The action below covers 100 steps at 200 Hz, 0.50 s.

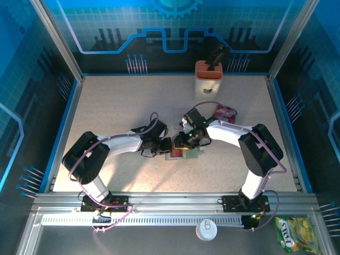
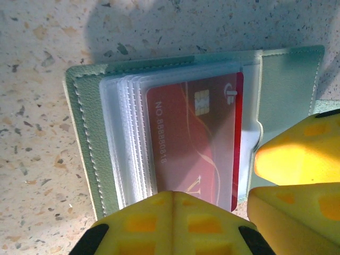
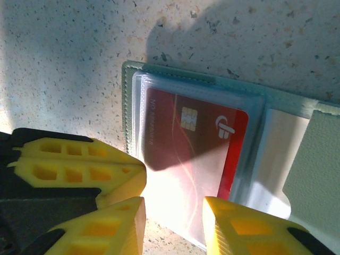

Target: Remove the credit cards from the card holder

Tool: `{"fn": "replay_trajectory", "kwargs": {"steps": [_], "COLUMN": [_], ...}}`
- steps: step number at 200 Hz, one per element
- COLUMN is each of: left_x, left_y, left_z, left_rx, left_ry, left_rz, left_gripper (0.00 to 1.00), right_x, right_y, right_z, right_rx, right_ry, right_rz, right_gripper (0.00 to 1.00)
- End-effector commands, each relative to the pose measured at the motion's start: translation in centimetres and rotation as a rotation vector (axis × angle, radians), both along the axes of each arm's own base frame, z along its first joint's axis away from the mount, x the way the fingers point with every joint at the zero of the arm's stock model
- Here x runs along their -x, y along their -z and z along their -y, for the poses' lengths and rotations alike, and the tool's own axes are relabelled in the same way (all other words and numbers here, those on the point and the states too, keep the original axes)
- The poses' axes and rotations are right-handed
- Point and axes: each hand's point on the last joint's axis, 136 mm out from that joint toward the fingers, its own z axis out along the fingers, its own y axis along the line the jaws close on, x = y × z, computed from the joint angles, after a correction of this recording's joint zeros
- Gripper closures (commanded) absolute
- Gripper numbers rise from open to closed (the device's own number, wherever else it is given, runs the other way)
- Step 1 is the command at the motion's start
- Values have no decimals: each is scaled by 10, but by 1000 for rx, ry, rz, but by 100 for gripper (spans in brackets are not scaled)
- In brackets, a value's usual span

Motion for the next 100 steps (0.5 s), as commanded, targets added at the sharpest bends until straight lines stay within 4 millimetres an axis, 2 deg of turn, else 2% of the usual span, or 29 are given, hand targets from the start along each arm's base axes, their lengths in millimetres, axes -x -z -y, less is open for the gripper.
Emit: {"fn": "replay_trajectory", "kwargs": {"steps": [1,100], "left_x": [12,15], "left_y": [17,21], "left_z": [-9,-14], "left_rx": [-53,-80], "left_ry": [-11,-20], "left_rz": [-49,-69], "left_gripper": [100,100], "right_x": [3,6], "right_y": [8,22], "right_z": [3,6], "right_rx": [-4,17], "right_ry": [6,9], "right_rz": [-35,-66], "right_gripper": [68,70]}}
